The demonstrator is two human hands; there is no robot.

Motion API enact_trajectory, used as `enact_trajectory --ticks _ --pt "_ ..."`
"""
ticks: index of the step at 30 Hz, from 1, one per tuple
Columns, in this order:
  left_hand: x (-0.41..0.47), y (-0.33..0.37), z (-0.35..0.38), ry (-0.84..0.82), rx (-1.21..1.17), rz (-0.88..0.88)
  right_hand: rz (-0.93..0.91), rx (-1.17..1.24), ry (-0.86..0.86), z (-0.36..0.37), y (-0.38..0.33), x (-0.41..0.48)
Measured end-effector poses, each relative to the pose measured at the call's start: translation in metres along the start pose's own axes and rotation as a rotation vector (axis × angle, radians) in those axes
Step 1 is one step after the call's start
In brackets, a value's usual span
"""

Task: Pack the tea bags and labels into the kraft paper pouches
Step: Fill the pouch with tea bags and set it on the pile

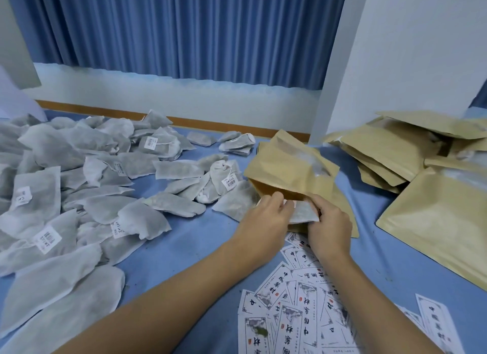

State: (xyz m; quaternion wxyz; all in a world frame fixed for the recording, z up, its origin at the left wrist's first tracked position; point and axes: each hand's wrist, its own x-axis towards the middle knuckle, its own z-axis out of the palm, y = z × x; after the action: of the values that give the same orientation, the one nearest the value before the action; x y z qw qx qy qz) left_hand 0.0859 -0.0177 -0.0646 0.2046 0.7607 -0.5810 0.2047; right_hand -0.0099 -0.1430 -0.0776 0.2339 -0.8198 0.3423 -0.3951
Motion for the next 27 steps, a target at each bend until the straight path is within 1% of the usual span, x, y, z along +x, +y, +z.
enact_trajectory --ticks 2,5,8,11,13,14,16,17,21,23,25,27 --pt "0.002 0.007 0.007 -0.090 0.007 -0.108 -0.008 0.025 0.029 0.001 0.000 0.001" --pt "0.020 0.015 0.004 -0.154 -0.009 -0.256 -0.058 0.061 0.068 0.002 -0.002 0.000" --pt "0.055 0.016 -0.001 -0.182 -0.043 -0.351 -0.063 0.108 0.126 -0.001 -0.003 -0.001" --pt "0.083 0.008 0.009 -0.202 -0.179 -0.460 -0.041 0.121 0.189 -0.005 0.000 0.001" --pt "0.093 0.002 0.018 -0.240 -0.309 -0.518 -0.079 0.156 0.183 -0.006 -0.001 0.000" --pt "0.097 0.000 0.023 -0.273 -0.345 -0.492 -0.110 0.172 0.167 -0.006 -0.002 -0.001" --pt "0.104 -0.001 0.029 -0.388 -0.342 -0.360 -0.150 0.178 0.132 -0.005 -0.004 -0.004" --pt "0.106 -0.001 0.034 -0.418 -0.327 -0.314 -0.151 0.169 0.116 -0.004 -0.004 -0.004" --pt "0.095 0.001 0.042 -0.399 -0.313 -0.224 -0.155 0.099 0.127 -0.003 -0.005 -0.005" --pt "0.081 0.005 0.039 -0.434 -0.309 -0.147 -0.136 0.073 0.134 -0.001 -0.007 -0.006" --pt "0.067 0.005 0.031 -0.432 -0.396 -0.106 -0.116 0.066 0.133 0.000 -0.008 -0.005" --pt "0.054 0.002 0.021 -0.378 -0.507 -0.078 -0.103 0.070 0.098 0.000 -0.005 -0.003"
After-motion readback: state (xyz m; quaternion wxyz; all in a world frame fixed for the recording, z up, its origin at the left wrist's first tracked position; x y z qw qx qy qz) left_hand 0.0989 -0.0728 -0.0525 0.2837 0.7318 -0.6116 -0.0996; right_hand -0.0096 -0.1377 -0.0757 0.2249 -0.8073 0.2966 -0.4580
